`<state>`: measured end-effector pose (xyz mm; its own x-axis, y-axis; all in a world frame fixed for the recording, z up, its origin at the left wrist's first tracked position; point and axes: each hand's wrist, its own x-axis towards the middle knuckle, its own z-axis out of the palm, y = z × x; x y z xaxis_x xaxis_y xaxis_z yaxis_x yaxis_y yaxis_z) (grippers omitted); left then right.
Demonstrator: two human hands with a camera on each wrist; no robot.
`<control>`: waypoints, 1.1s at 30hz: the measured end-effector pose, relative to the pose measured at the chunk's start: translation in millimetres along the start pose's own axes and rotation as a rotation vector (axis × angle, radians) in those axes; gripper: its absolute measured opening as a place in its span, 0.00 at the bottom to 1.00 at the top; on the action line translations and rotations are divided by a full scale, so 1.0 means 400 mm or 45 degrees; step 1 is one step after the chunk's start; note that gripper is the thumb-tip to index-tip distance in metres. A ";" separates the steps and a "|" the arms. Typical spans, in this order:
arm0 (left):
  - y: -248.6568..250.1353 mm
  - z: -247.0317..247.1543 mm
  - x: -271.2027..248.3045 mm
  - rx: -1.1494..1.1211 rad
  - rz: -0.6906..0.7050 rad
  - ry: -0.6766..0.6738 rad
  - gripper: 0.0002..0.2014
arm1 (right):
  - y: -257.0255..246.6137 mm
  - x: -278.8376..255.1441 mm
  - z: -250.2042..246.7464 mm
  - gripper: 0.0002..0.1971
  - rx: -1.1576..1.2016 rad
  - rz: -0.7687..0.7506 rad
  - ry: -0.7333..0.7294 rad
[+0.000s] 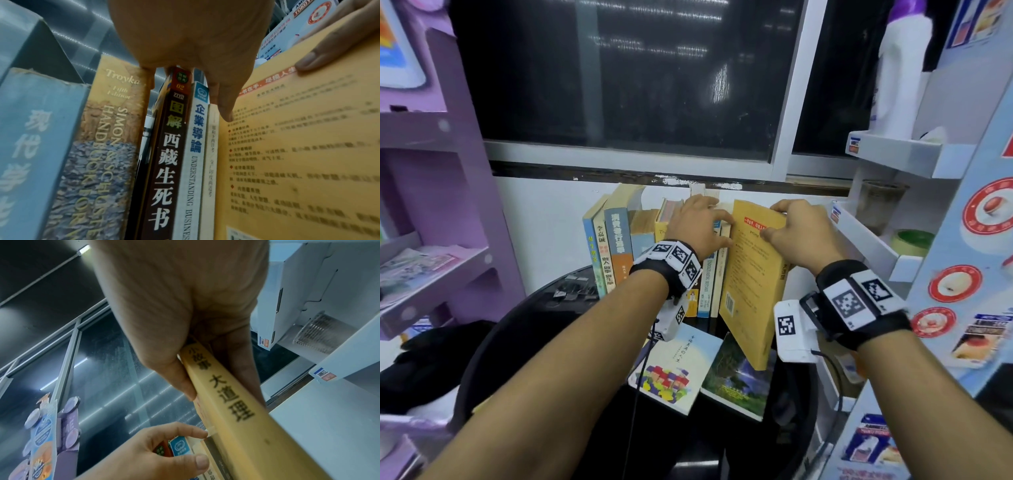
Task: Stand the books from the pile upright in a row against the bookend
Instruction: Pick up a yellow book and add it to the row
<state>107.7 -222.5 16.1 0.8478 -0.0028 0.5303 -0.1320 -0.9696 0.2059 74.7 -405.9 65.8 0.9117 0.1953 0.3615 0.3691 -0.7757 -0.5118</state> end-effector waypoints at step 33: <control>-0.078 -0.023 0.038 -0.102 0.186 -0.043 0.15 | 0.006 0.168 0.182 0.17 0.115 -0.044 0.168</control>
<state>119.8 -190.1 25.4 0.8334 -0.1516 0.5315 -0.2942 -0.9358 0.1944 150.1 -350.9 32.3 0.8687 0.1357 0.4764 0.4200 -0.7116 -0.5632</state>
